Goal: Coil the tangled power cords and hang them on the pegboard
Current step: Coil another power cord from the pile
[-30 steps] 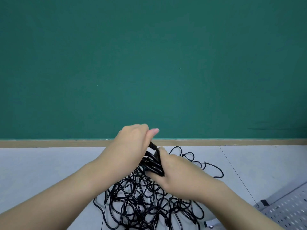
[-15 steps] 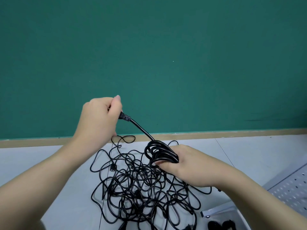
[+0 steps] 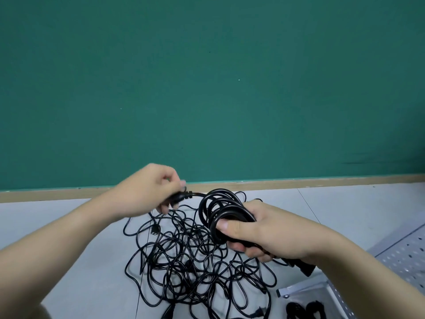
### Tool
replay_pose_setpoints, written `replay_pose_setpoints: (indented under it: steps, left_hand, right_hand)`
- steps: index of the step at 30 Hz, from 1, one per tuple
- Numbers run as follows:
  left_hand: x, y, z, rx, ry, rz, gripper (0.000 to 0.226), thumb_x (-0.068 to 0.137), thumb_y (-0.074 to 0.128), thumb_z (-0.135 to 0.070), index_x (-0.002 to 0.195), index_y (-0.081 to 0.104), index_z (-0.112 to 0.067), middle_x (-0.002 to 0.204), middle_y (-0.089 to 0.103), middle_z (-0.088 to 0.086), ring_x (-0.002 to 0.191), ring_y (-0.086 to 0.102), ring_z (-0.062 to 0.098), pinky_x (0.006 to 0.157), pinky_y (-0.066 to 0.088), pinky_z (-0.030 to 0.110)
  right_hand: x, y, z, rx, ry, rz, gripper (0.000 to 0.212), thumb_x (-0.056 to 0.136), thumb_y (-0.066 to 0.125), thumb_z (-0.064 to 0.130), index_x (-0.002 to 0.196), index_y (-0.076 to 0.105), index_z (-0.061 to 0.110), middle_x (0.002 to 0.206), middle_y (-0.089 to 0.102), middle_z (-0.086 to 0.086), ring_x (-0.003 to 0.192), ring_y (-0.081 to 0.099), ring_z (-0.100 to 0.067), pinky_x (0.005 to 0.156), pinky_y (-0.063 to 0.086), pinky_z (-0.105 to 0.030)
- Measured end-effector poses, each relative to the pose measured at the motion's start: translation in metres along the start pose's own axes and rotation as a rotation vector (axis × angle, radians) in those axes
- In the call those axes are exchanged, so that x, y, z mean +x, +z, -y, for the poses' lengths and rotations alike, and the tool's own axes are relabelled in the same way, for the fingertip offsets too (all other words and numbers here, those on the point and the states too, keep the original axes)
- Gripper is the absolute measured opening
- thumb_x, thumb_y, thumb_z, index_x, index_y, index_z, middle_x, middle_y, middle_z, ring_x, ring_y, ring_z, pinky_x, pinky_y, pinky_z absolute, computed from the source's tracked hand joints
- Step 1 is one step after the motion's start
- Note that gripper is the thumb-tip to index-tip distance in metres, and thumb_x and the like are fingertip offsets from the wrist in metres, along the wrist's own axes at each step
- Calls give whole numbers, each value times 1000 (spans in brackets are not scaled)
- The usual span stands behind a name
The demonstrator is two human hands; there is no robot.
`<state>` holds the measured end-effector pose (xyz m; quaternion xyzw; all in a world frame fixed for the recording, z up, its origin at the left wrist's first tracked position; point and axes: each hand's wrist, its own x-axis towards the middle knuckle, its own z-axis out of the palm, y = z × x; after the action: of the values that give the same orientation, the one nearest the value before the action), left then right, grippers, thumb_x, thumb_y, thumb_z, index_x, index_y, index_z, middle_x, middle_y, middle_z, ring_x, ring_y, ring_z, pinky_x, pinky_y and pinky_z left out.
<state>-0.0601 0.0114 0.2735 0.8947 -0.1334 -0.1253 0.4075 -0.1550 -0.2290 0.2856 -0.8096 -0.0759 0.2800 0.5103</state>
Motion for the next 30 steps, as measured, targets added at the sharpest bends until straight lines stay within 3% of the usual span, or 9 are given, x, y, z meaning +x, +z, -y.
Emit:
replay_pose_setpoints:
  steps: [2,6,8,10,12,15,22,28,30]
  left_hand:
    - [-3,10,3,-64,34,169,25,107,53,-22,98,69,-6,80,78,8,71,73,24,79,59,39]
    - [-6,22,-3,-44,139,332,28,109,49,-29,105,73,-18,109,75,9,97,67,29,101,51,53]
    - [-6,24,-6,-83,162,361,26,108,50,-27,99,73,-19,103,73,12,88,61,22,92,53,50]
    - [-5,25,-8,-125,176,356,34,98,54,-41,92,67,-9,80,59,15,70,47,25,65,46,45]
    - [-2,17,-6,-144,135,292,65,84,59,-65,82,54,0,70,42,8,64,31,24,58,29,34]
    - [6,1,-3,-145,58,102,70,74,71,-78,65,45,-14,57,31,1,55,23,18,54,20,31]
    - [20,-27,12,-133,-56,-65,69,74,77,-68,57,28,-22,64,25,8,58,21,21,63,20,34]
    - [18,-80,52,-291,-171,-460,60,82,76,-57,62,28,-28,65,22,3,62,17,21,57,16,35]
    - [15,-81,52,-374,-120,-441,56,93,70,-47,62,28,-27,61,23,0,60,16,20,56,16,34]
  right_hand:
    - [0,1,1,8,-21,16,33,85,64,64,82,58,31,75,56,4,55,41,-11,49,33,-23]
    - [2,2,6,0,-47,68,32,91,62,56,81,57,26,75,57,3,56,42,-12,50,34,-24]
    - [3,4,8,11,-50,96,31,92,62,53,83,57,24,75,57,3,56,41,-12,50,34,-24]
    - [4,4,9,31,-51,114,30,92,62,52,83,57,24,76,57,1,55,40,-12,49,33,-24]
    - [5,3,10,50,-39,124,30,92,62,51,82,56,24,77,55,-1,54,39,-11,49,31,-24]
    - [8,0,8,90,22,71,42,90,61,54,96,58,12,78,53,-2,52,38,-9,47,30,-22]
    - [16,3,10,323,89,144,51,92,58,49,115,63,4,76,51,0,55,37,-9,43,30,-18]
    - [-5,-6,6,269,70,204,38,96,59,38,109,57,2,75,47,1,57,32,-10,48,28,-21]
    - [-8,-4,5,295,43,178,25,98,56,38,99,64,15,75,47,1,58,31,-12,50,28,-22]
